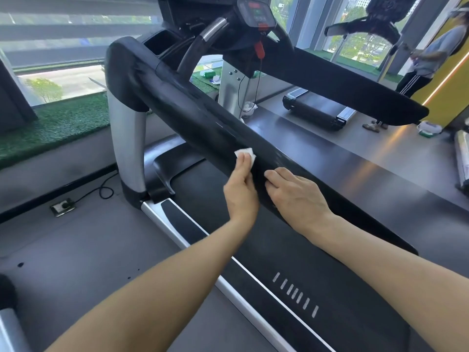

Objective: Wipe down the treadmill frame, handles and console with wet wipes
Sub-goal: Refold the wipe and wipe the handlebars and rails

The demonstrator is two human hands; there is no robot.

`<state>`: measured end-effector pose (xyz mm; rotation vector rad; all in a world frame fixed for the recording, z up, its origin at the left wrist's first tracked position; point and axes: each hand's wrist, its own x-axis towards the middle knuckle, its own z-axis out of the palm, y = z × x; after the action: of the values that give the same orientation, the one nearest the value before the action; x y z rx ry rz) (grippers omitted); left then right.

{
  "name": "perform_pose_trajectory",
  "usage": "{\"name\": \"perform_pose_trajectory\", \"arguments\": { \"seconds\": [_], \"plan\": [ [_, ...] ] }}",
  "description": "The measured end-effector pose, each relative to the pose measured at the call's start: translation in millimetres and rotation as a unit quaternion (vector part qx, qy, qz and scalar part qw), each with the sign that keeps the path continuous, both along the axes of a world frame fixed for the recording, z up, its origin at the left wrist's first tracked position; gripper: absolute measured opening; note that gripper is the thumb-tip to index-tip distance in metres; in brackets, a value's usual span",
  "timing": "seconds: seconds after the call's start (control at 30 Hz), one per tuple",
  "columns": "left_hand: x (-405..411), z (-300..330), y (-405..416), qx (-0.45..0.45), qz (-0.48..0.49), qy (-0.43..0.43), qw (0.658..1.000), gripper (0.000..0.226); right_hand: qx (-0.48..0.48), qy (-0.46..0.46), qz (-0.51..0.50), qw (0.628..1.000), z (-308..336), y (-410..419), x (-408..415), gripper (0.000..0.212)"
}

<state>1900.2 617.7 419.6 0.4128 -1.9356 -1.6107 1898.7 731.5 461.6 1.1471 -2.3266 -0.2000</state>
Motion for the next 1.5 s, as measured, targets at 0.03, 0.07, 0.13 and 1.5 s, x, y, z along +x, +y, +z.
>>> {"name": "perform_pose_trajectory", "arguments": {
  "seconds": [0.03, 0.07, 0.13, 1.5],
  "plan": [
    [-10, -4, -9, 0.026, 0.02, 0.001, 0.999, 0.036, 0.006, -0.004, -0.004, 1.0, 1, 0, 0, 0.024],
    [-15, 0, -15, 0.05, 0.029, -0.007, 0.998, 0.036, 0.013, -0.008, -0.008, 1.0, 1, -1, 0, 0.024],
    [-15, 0, -18, 0.063, 0.051, -0.009, 0.997, 0.036, 0.023, -0.01, -0.016, 1.0, 2, -2, 1, 0.024],
    [-49, -37, -41, 0.229, 0.074, -0.147, 0.959, 0.05, 0.063, 0.033, -0.02, 0.997, 1, 0, 5, 0.036]
  ]
}}
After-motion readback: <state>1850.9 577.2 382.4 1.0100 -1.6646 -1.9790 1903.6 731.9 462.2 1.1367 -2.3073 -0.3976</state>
